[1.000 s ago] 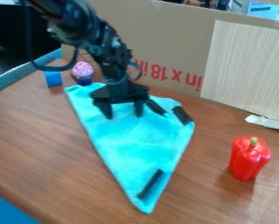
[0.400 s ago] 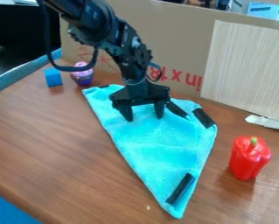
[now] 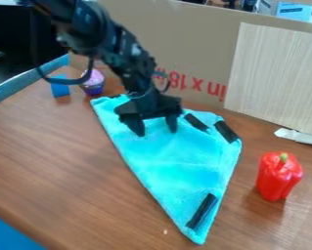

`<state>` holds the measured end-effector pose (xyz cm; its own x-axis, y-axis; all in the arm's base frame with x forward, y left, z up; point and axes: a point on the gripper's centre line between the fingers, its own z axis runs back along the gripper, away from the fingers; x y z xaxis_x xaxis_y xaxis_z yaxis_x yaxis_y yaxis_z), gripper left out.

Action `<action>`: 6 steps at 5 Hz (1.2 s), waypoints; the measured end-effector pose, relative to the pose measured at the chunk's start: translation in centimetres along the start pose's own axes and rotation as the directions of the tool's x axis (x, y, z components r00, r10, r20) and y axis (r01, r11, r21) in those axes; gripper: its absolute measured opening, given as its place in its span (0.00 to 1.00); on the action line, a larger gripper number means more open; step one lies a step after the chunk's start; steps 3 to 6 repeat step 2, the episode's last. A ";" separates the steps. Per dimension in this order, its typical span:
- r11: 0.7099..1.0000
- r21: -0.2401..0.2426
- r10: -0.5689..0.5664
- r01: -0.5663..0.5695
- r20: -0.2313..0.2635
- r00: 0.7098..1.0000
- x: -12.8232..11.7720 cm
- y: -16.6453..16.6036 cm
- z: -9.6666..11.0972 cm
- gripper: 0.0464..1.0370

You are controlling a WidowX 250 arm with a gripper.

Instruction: Move the cloth from bottom to top

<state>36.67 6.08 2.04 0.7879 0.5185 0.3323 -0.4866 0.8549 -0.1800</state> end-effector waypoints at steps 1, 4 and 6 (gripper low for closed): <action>1.000 -0.003 -0.002 0.002 -0.013 1.000 -0.6 2.2 0.8 0.96; 1.000 -0.002 0.010 -0.010 -0.042 0.999 -1.5 3.9 1.6 0.96; 1.000 -0.002 0.010 -0.010 -0.042 0.999 -1.5 3.9 1.6 0.96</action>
